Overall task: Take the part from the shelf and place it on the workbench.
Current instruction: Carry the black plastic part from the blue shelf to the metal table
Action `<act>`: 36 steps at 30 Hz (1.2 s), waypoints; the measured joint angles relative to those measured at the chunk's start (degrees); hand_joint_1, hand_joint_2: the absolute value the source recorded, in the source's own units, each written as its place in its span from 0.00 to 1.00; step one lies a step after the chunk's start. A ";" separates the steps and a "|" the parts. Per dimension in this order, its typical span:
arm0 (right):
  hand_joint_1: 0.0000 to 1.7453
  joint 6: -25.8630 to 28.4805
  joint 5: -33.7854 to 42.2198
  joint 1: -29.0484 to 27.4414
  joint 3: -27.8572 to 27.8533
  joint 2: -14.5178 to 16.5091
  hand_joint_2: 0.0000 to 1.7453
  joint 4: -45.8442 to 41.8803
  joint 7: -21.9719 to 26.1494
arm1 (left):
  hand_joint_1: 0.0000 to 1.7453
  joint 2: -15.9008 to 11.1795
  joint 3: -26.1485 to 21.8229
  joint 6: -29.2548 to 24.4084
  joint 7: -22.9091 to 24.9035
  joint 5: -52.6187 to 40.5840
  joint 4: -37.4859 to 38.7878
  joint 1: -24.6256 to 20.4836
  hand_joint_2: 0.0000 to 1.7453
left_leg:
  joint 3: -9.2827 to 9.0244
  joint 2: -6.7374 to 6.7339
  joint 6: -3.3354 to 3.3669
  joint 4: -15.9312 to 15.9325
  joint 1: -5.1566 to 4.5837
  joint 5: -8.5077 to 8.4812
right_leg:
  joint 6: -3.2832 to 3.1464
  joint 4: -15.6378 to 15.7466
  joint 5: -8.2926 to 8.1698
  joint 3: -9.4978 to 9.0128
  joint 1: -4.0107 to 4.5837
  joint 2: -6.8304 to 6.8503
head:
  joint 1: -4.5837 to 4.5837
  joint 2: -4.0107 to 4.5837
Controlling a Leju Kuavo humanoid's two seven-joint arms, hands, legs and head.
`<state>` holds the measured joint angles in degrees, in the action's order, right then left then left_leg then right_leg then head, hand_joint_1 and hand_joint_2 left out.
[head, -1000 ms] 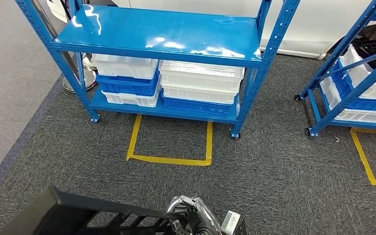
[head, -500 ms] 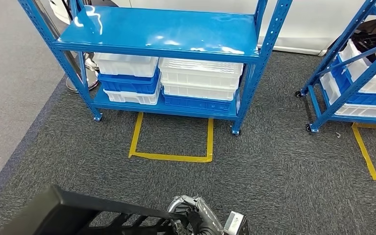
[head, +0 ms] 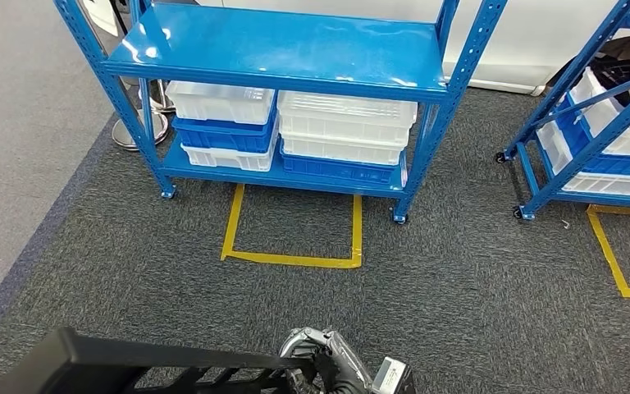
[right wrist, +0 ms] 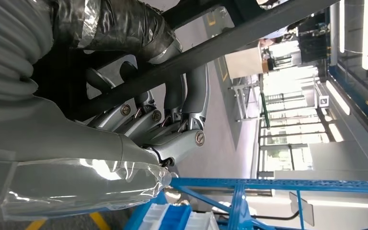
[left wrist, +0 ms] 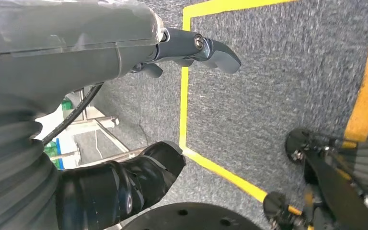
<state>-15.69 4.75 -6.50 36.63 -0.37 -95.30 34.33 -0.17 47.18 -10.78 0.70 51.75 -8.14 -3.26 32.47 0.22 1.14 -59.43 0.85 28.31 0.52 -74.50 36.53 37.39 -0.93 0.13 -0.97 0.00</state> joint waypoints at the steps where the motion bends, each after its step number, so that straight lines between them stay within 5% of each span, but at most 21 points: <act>1: 1.00 0.36 -0.55 -0.02 0.00 -0.04 1.00 -0.12 0.04 | 0.00 0.00 0.17 0.00 0.10 0.01 0.01 -0.02 1.00 | -0.01 0.30 0.01 0.00 -0.13 -0.07 | -0.50 3.15 -1.95 -1.74 0.21 -0.31 | 0.01 0.00; 3: 1.00 1.14 -1.49 -0.09 0.00 -0.11 1.00 -0.51 0.15 | 0.00 0.10 0.45 0.00 0.29 0.00 0.01 -0.14 1.00 | 0.12 0.92 -0.20 -0.09 -0.25 -0.26 | -1.47 10.76 -5.09 -5.54 0.59 -2.35 | 0.01 0.00; 5: 1.00 1.66 -2.04 -0.27 0.00 -0.21 1.00 -0.89 0.27 | 0.00 0.21 0.82 0.00 0.38 -0.01 0.01 -0.28 1.00 | 0.63 1.59 -0.79 -0.17 -0.13 -0.69 | -1.73 14.45 -5.81 -7.05 0.90 -3.78 | 0.01 0.00; 9: 1.00 2.18 -2.62 -0.48 0.02 -0.38 1.00 -1.35 0.39 | 0.00 -0.02 1.54 -0.04 0.42 0.07 0.09 -0.22 1.00 | 1.68 2.22 -2.10 -0.93 -0.13 -0.33 | -2.03 15.98 -6.60 -7.14 0.52 -1.98 | 0.08 0.00; 12: 1.00 2.38 -2.66 -0.49 0.02 -0.43 1.00 -1.64 0.55 | 0.00 -0.09 1.71 0.01 0.42 0.08 0.12 -0.29 1.00 | 5.32 0.80 -2.88 -9.59 -0.10 4.81 | -2.51 16.31 -7.07 -6.99 0.50 -0.06 | 0.26 0.00; 14: 1.00 2.38 -2.67 -0.51 0.02 -0.49 1.00 -1.68 0.58 | 0.00 -0.10 1.84 0.02 0.42 0.09 0.12 -0.24 1.00 | 7.21 0.50 -3.27 -14.70 -0.05 6.39 | -2.57 16.05 -7.09 -6.69 0.70 1.22 | 0.27 0.00; 16: 1.00 2.38 -2.69 -0.50 0.02 -0.51 1.00 -1.71 0.58 | 0.00 -0.14 1.96 0.02 0.42 0.14 0.12 -0.14 1.00 | 5.26 0.04 -3.25 -11.80 -0.08 4.04 | -2.58 15.82 -7.05 -6.53 0.80 2.22 | 0.27 0.00; 19: 1.00 2.38 -2.76 -0.49 0.02 -0.51 1.00 -1.92 0.58 | 0.00 -0.27 2.04 0.01 0.41 0.17 0.12 -0.27 1.00 | -0.53 -2.68 -2.18 -0.81 -0.68 0.13 | -2.35 15.66 -7.02 -6.48 1.15 3.49 | 0.27 0.00; 22: 1.00 2.39 -2.92 -0.48 0.02 -0.53 1.00 -2.14 0.60 | 0.00 -0.34 2.19 -0.01 0.37 0.23 0.12 -0.37 1.00 | -0.99 -2.86 -0.93 1.42 -1.09 -0.28 | -1.74 15.62 -7.17 -6.35 1.39 4.74 | 0.25 0.00; 25: 1.00 2.40 -3.13 -0.46 0.02 -0.57 1.00 -2.42 0.61 | 0.00 -0.34 2.61 -0.02 0.36 0.30 0.12 -0.32 1.00 | -0.97 -1.72 0.18 2.31 -0.50 -1.25 | -0.75 13.04 -4.95 -5.47 1.16 2.64 | 0.22 0.00; 28: 1.00 2.40 -3.31 -0.57 0.02 -0.75 1.00 -2.57 0.64 | 0.00 -0.34 2.87 -0.02 0.36 0.49 0.12 -0.41 1.00 | -0.32 -0.50 0.72 2.37 -0.32 -1.92 | -0.07 2.76 0.63 -0.96 0.58 0.19 | 0.22 0.00; 30: 1.00 2.40 -3.42 -0.63 0.02 -0.93 1.00 -2.58 0.64 | 0.00 -0.37 2.95 -0.04 0.35 0.69 0.12 -0.38 1.00 | 0.12 0.66 0.56 2.15 -0.22 -2.18 | 0.30 0.18 0.62 -0.03 0.12 0.08 | 0.24 0.00; 33: 1.00 2.41 -3.59 -0.62 0.02 -1.10 1.00 -2.69 0.63 | 0.00 -0.36 3.02 -0.07 0.36 0.84 0.12 -0.38 1.00 | 0.83 2.61 -0.15 1.09 0.13 -2.19 | 0.88 9.56 -4.37 -4.95 -0.70 -1.72 | 0.22 0.00; 36: 1.00 2.44 -3.71 -0.76 0.02 -1.21 1.00 -2.96 0.60 | 0.00 -0.36 3.04 -0.08 0.39 0.89 0.12 -0.47 1.00 | 1.96 4.19 -1.57 0.13 0.18 -2.35 | 0.42 14.07 -5.41 -6.69 -0.69 -3.56 | 0.25 0.00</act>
<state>-13.25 1.04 -7.25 36.65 -1.58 -98.26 34.93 -0.54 50.23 -10.86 1.09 52.64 -8.02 -3.72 34.42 4.41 -0.43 -59.30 1.03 25.95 0.94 -60.43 31.13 30.70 -1.61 -3.43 -0.72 0.00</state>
